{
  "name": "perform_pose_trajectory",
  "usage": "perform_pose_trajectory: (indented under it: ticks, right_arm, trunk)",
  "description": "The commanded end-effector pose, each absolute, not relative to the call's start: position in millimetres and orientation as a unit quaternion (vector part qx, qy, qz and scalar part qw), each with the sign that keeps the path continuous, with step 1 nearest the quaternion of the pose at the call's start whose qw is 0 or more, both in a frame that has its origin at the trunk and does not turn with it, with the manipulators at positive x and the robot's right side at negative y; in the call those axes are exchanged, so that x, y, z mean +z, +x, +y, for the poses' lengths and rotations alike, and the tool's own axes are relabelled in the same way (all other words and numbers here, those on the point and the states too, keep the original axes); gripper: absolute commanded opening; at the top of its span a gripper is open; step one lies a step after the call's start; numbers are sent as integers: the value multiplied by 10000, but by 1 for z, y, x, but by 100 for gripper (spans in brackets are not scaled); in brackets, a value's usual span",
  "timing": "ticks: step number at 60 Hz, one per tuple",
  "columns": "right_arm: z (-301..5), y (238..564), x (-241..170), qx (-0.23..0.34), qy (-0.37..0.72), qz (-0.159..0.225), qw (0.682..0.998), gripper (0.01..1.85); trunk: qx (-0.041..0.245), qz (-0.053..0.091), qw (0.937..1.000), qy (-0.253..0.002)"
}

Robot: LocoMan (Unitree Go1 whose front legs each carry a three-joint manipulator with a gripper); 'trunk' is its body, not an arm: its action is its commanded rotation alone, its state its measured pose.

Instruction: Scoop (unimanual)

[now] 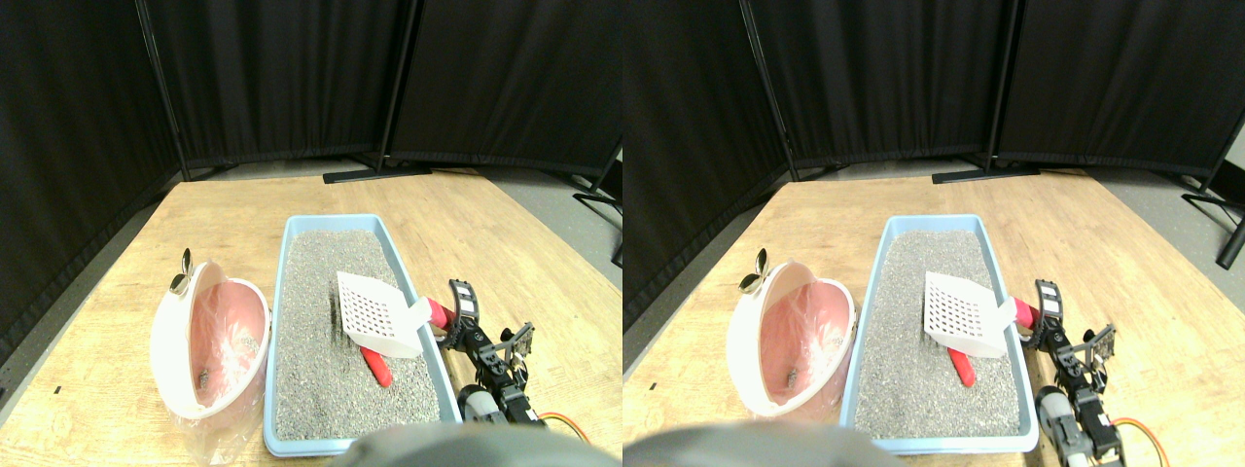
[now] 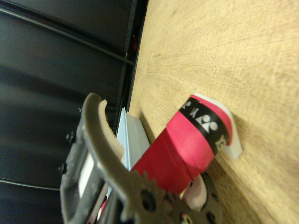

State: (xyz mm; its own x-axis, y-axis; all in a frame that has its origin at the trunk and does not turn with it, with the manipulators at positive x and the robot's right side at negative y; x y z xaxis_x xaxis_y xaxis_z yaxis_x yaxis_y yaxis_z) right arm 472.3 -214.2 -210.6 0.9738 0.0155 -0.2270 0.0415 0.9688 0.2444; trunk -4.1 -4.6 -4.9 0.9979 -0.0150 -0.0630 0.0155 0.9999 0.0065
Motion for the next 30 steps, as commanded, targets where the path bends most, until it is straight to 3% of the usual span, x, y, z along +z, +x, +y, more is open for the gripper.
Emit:
perform_pose_trajectory:
  ticks: [1,26,28,29,30]
  right_arm:
    - [-214,482,-210,-54,1250,1064,9864,99]
    - [-211,495,-222,-86,1458,1351,9800,96]
    - [-211,495,-224,-71,1415,1357,9806,84]
    - [-211,496,-225,-51,1366,1323,9817,53]
    - [-211,496,-225,-51,1366,1323,9817,53]
  trunk:
    - [-23,438,9990,-45]
    - [49,508,9987,-75]
    - [58,517,9986,-76]
    - [63,516,9986,-75]
    - [63,516,9986,-75]
